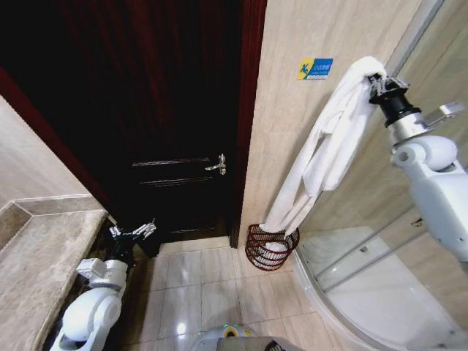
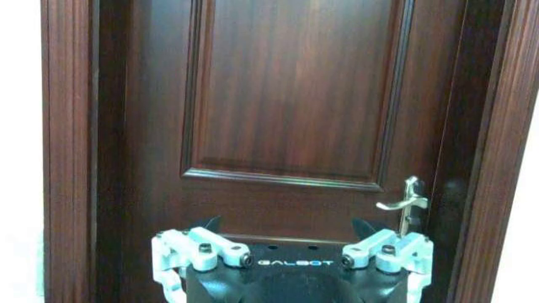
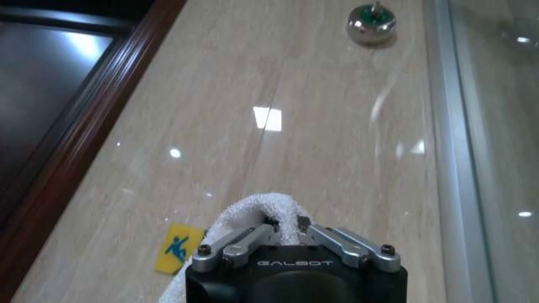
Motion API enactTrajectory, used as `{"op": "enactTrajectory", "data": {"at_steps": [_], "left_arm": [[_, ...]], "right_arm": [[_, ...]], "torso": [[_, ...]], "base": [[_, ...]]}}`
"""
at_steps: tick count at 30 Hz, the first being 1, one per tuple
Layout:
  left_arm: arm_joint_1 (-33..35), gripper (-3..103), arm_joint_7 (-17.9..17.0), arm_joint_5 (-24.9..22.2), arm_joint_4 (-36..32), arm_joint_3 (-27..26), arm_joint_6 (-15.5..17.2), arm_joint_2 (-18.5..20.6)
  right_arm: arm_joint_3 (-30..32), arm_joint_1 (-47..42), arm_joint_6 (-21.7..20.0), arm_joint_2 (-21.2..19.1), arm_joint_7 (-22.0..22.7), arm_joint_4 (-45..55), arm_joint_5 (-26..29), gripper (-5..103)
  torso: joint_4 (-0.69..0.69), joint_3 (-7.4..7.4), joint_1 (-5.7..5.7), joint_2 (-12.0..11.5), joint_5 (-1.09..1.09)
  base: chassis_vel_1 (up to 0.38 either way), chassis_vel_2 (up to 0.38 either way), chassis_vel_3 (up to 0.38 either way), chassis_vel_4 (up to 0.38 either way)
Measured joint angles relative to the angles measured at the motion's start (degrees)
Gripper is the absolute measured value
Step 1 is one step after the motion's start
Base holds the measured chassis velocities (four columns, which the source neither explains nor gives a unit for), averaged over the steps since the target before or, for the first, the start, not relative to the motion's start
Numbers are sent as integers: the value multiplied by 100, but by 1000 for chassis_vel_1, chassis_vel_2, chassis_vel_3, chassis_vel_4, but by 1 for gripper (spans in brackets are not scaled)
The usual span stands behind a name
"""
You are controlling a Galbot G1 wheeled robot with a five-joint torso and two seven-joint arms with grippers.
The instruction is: Discard the used towel into the hamper.
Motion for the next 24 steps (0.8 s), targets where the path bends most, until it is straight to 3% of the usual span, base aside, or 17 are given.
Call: {"op": "enactTrajectory", "data": {"at_steps": [24], "left_arm": [[0,100,0,0,0,0,0,0]], "right_arm": [[86,-52,0,-58,-61,-52,81,4]], "torso": [[0,0,0,0,0]], "base": [[0,0,0,0]]}}
